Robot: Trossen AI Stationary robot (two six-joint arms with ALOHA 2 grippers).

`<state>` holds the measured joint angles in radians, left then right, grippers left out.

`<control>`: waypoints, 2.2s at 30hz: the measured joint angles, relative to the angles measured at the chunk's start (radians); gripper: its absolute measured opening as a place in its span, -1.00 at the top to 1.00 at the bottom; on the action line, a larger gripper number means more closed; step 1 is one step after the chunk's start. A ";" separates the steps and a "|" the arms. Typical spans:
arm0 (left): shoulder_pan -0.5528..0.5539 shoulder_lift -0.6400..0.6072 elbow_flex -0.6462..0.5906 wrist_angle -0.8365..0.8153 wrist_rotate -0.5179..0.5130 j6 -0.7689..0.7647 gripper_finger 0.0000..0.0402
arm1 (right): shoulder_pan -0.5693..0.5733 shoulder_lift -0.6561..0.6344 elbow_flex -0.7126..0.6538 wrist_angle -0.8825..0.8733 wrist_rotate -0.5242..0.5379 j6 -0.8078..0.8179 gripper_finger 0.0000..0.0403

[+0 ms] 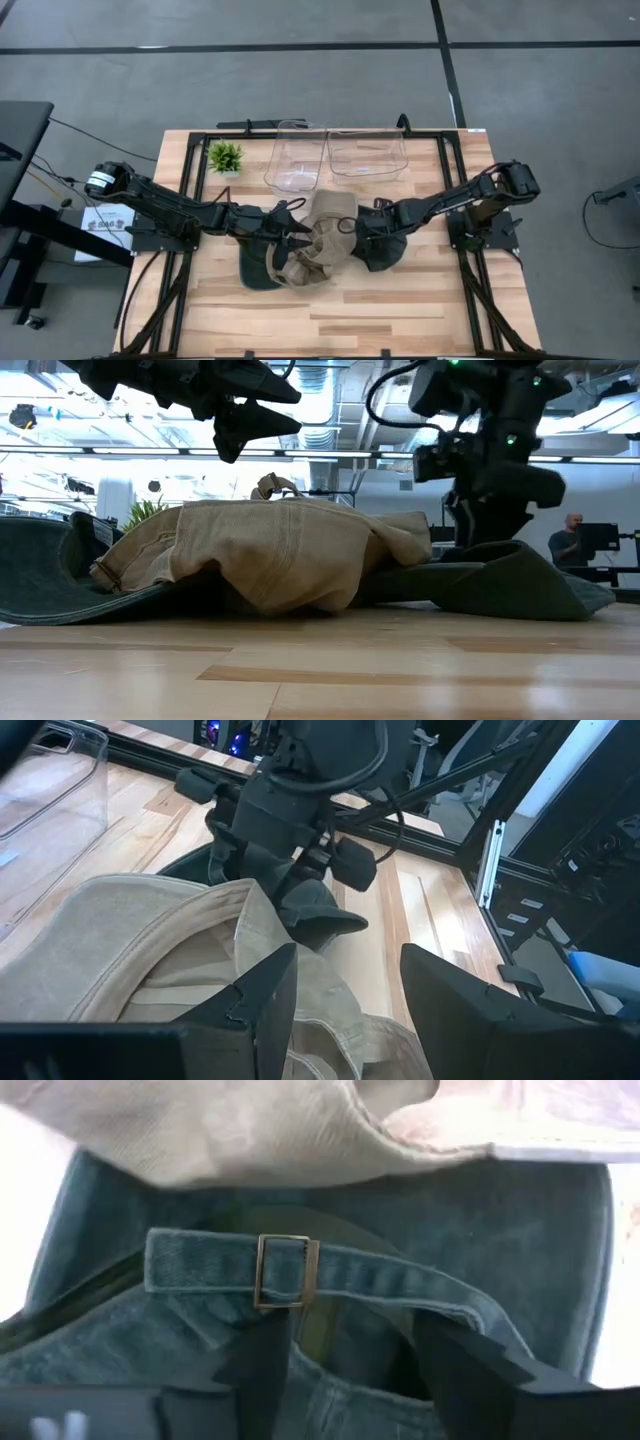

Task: Pick & Place hat
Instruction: Put the right black cap into the right transparent bin

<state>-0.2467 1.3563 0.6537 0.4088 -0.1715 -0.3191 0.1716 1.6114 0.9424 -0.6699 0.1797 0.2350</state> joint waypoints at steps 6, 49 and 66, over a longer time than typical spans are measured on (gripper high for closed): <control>0.000 0.000 0.000 0.000 0.000 0.000 0.12 | 0.026 -0.055 0.000 -0.044 0.002 0.001 -0.23; 0.000 0.000 0.000 0.003 0.000 0.000 0.12 | 0.487 -0.181 -0.035 -0.309 0.027 0.375 0.58; 0.000 0.000 0.000 0.004 0.000 0.000 0.12 | 0.533 0.070 -0.035 -0.313 0.207 0.275 0.05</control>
<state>-0.2468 1.3563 0.6537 0.4126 -0.1716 -0.3188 0.7048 1.6817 0.9073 -0.9829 0.3871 0.5098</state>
